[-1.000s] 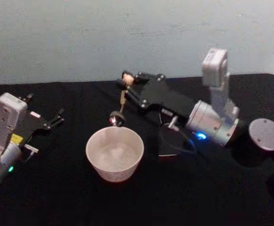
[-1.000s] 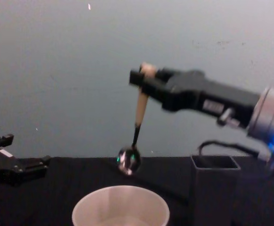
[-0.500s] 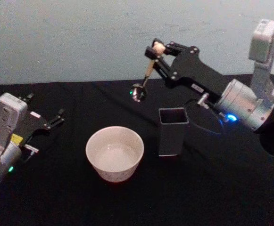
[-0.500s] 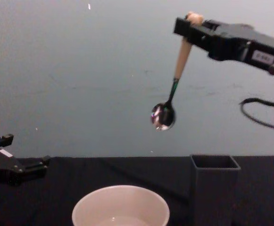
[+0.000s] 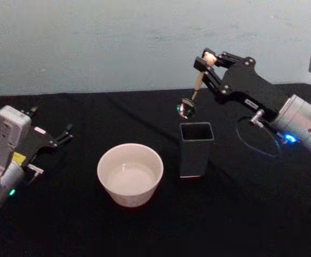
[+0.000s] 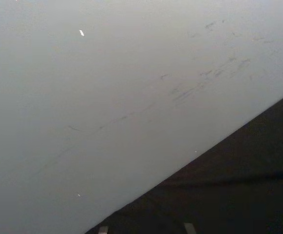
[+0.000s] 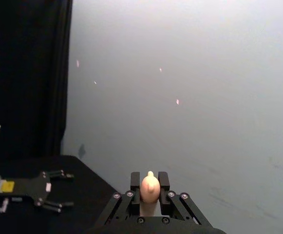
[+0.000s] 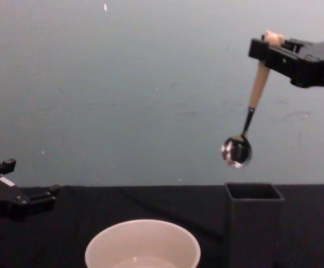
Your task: Pick up the stirring spoon with one hand, stir inside the cup, then place it back in its original position.
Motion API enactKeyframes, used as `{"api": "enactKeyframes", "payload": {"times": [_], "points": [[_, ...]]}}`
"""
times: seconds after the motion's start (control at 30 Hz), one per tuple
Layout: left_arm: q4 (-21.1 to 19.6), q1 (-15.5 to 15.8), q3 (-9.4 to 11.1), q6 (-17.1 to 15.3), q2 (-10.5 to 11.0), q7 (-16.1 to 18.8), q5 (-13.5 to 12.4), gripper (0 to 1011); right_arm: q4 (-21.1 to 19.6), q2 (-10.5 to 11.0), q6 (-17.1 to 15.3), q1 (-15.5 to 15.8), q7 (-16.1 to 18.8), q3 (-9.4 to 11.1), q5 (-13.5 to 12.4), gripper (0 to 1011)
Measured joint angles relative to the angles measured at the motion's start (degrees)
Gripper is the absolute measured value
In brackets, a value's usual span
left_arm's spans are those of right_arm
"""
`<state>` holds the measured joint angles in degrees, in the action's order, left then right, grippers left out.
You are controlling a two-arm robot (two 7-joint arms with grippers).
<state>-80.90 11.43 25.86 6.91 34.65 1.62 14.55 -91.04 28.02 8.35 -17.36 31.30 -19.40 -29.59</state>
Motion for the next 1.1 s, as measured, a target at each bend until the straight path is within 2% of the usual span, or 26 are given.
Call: {"api": "enactKeyframes", "payload": {"times": [0.57,1.1], "points": [[0.0,0.0,0.0,0.0,0.0,0.0,0.0,1001,-0.5,0.9,-1.8,2.4,-1.0,1.3,0.0,214],[0.0,0.0,0.0,0.0,0.0,0.0,0.0,1001,-1.5,1.5,-4.4,4.3,-2.0,0.5,-0.2,214]]}}
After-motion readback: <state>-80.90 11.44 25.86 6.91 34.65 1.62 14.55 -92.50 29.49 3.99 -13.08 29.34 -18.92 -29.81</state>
